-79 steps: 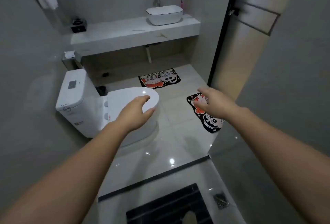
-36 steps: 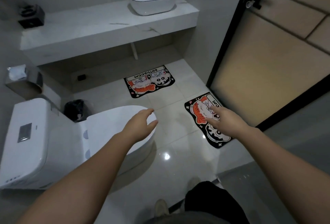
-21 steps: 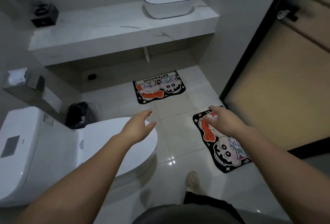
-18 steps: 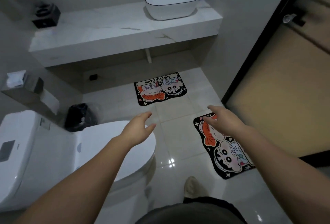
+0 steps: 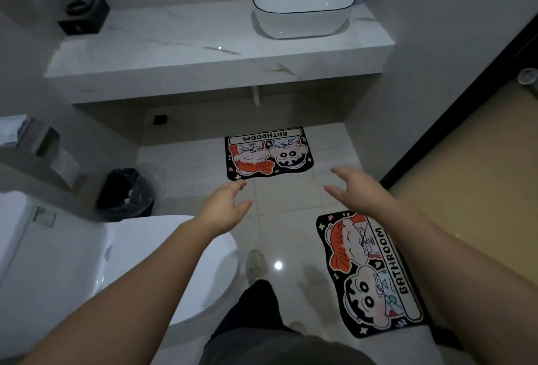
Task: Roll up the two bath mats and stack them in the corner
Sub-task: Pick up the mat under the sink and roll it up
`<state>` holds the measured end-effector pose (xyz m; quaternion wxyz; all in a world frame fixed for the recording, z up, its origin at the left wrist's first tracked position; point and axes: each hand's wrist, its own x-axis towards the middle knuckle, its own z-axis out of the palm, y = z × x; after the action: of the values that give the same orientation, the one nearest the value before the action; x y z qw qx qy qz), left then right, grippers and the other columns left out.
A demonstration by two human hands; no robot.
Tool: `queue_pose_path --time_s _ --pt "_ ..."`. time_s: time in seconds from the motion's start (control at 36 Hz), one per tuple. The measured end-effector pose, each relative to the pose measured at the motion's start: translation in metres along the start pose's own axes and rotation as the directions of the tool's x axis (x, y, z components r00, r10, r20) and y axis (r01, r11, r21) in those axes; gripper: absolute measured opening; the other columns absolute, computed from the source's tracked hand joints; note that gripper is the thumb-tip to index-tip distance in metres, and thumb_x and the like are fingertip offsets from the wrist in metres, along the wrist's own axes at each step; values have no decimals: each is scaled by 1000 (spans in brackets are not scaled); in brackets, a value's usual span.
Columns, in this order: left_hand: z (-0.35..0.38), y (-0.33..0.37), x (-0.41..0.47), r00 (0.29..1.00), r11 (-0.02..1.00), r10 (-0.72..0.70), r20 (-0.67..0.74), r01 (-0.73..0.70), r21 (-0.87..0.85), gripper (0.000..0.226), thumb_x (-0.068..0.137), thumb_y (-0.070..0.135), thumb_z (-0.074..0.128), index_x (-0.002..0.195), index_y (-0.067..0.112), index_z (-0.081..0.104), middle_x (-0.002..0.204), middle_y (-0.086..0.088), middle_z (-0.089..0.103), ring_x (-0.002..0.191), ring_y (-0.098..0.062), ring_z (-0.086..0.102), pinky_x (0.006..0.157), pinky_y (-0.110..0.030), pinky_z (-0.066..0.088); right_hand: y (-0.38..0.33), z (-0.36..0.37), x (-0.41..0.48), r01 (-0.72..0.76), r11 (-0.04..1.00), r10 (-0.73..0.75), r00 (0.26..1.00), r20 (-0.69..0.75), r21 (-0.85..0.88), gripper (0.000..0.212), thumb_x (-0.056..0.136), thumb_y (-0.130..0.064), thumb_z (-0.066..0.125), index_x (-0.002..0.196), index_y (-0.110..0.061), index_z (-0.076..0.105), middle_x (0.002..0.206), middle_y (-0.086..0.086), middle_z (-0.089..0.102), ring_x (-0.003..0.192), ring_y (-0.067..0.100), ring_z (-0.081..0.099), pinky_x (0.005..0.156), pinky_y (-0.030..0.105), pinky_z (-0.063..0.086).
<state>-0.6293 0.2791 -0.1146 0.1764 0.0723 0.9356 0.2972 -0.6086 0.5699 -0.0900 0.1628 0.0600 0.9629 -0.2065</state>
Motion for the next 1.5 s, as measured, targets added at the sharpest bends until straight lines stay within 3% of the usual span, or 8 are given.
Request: queue_pose_path --time_s 0.33,0.56,0.81,1.0,1.31,1.5 --pt "-40 -2 157 998 997 55 9 -56 59 52 93 33 54 141 17 40 142 -2 47 128 -18 46 104 -31 37 -14 -36 145 -21 1000 22 999 48 -21 62 94 -42 50 146 -13 33 150 6 38 137 22 35 110 32 28" --pt "-74 -11 254 994 988 88 67 -96 124 50 92 30 54 139 16 43 141 -4 49 127 -20 47 103 -31 37 -37 -58 232 -37 999 38 998 50 -32 60 94 -44 50 145 -17 34 146 7 43 128 24 46 103 35 38" --pt "-86 -14 318 993 990 72 96 -83 118 53 93 33 53 142 17 39 143 -3 46 129 -19 45 106 -33 36 -34 -67 292 -63 998 66 994 84 -31 58 93 -44 52 143 -17 38 144 7 45 130 23 43 103 35 37" --pt "-86 -19 353 996 991 -7 94 -5 131 54 94 36 50 143 20 36 147 1 42 134 -16 40 110 -34 33 -29 -67 357 -31 998 37 991 129 -46 57 92 -45 53 140 -16 43 139 8 52 124 25 50 100 39 44" --pt "-87 -10 438 990 980 -104 94 85 182 52 94 33 50 141 16 40 142 -4 47 129 -21 45 107 -34 38 -7 -85 475 68 996 -52 972 230 -59 52 93 -45 50 138 -19 46 139 4 52 125 23 49 101 37 41" --pt "-70 -7 485 982 977 -146 124 123 176 38 94 29 49 131 19 49 130 -2 55 118 -21 52 96 -32 43 -1 -81 534 169 981 -128 930 344 -92 43 94 -40 49 130 -17 52 123 8 59 106 23 56 90 37 48"
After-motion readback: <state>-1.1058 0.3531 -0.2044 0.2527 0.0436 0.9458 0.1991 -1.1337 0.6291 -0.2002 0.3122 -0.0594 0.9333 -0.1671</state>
